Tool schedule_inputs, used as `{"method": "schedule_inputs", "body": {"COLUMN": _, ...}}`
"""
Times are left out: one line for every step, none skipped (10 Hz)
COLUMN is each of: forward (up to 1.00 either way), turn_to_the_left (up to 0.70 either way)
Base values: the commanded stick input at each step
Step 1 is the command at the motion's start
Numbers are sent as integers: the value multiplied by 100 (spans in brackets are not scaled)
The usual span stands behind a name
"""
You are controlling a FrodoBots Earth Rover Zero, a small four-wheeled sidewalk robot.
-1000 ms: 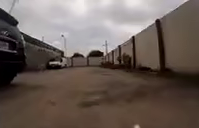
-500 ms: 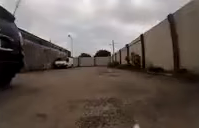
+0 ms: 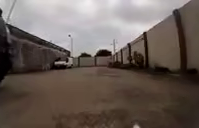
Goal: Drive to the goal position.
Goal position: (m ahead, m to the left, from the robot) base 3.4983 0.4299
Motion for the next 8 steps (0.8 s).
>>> {"method": "schedule_inputs", "body": {"forward": 100, "turn_to_the_left": 0}}
{"method": "schedule_inputs", "body": {"forward": 100, "turn_to_the_left": 0}}
{"method": "schedule_inputs", "body": {"forward": 100, "turn_to_the_left": 0}}
{"method": "schedule_inputs", "body": {"forward": 100, "turn_to_the_left": 0}}
{"method": "schedule_inputs", "body": {"forward": 100, "turn_to_the_left": 0}}
{"method": "schedule_inputs", "body": {"forward": 100, "turn_to_the_left": 0}}
{"method": "schedule_inputs", "body": {"forward": 100, "turn_to_the_left": 0}}
{"method": "schedule_inputs", "body": {"forward": 100, "turn_to_the_left": 0}}
